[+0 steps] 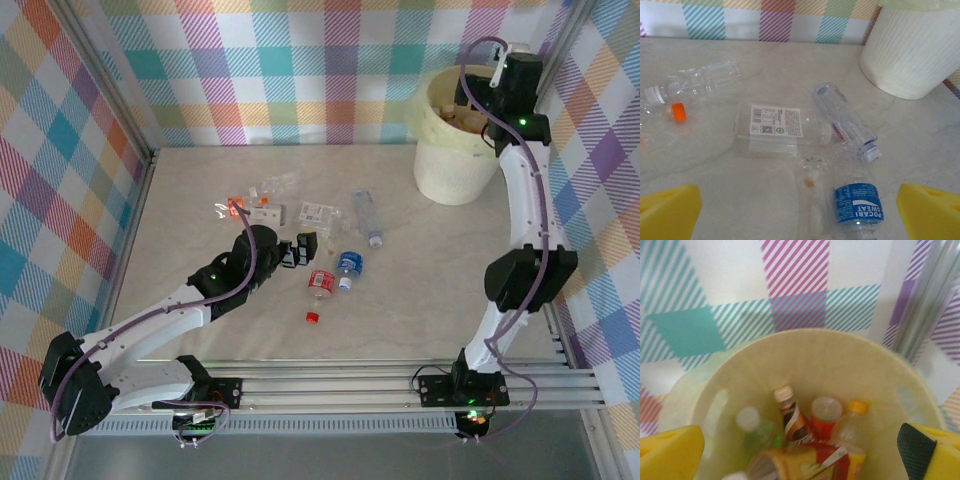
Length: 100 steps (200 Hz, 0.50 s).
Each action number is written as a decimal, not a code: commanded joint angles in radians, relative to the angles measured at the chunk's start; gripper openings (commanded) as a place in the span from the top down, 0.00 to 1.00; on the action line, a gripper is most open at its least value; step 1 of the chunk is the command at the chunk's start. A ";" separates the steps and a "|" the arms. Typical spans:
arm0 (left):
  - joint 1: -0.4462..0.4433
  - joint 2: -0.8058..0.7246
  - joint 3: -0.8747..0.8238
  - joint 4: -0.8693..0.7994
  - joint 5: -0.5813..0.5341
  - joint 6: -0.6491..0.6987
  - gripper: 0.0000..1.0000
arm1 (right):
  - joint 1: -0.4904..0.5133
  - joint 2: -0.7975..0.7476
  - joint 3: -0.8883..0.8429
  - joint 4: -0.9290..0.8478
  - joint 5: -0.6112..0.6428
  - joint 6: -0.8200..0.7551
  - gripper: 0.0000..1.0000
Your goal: Put the plastic bottles in the bin
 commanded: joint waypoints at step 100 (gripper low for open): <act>0.071 0.079 0.053 -0.137 -0.130 -0.223 0.00 | 0.133 -0.429 -0.772 0.332 -0.748 0.272 0.00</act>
